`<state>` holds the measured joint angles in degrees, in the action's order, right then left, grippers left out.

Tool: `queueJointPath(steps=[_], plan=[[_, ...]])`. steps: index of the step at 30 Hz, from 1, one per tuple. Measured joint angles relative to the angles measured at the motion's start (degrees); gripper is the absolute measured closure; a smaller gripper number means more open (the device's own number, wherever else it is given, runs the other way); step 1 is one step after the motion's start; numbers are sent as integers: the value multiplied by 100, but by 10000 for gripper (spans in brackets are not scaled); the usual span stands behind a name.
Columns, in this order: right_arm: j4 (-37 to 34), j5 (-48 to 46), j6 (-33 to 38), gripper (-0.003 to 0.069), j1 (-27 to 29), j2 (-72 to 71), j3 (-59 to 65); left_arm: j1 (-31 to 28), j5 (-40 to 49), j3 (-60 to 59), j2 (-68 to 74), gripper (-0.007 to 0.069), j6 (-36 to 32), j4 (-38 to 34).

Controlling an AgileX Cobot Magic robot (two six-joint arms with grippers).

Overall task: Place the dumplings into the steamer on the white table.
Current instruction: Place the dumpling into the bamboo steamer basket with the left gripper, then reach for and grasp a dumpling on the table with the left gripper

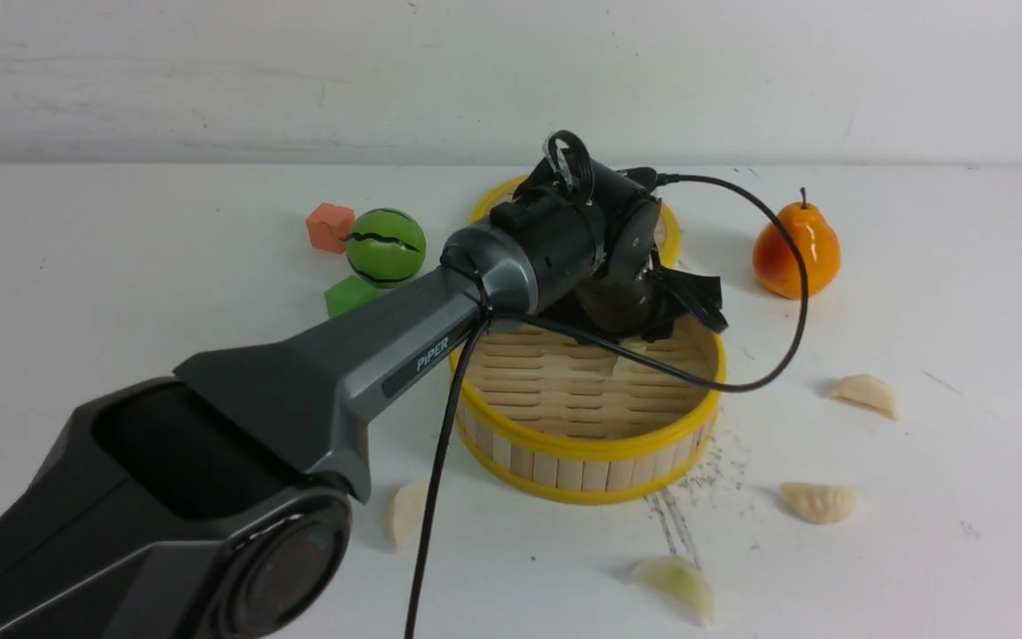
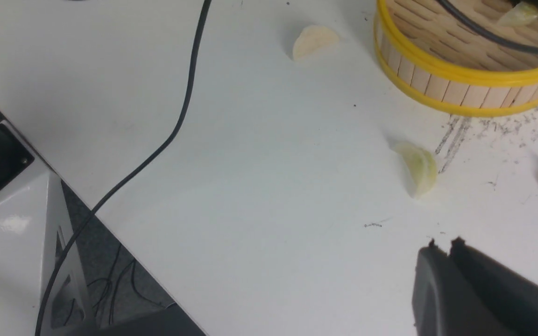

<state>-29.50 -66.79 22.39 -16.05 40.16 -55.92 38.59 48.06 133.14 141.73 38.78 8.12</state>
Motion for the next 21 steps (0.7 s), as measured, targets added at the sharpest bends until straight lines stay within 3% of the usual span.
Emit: queueJointPath(steps=[5,8,13,21], plan=[[0,0,-7,622,0,0,0,0,655,79,-107,91,12,22],[0,10,-46,617,0,0,0,0,1413,410,-378,28,-269,22],[0,37,-60,618,0,0,0,0,2226,1029,-1081,42,-1222,-4],[0,54,-60,617,0,0,0,0,2318,1099,-2290,115,-1591,-49]])
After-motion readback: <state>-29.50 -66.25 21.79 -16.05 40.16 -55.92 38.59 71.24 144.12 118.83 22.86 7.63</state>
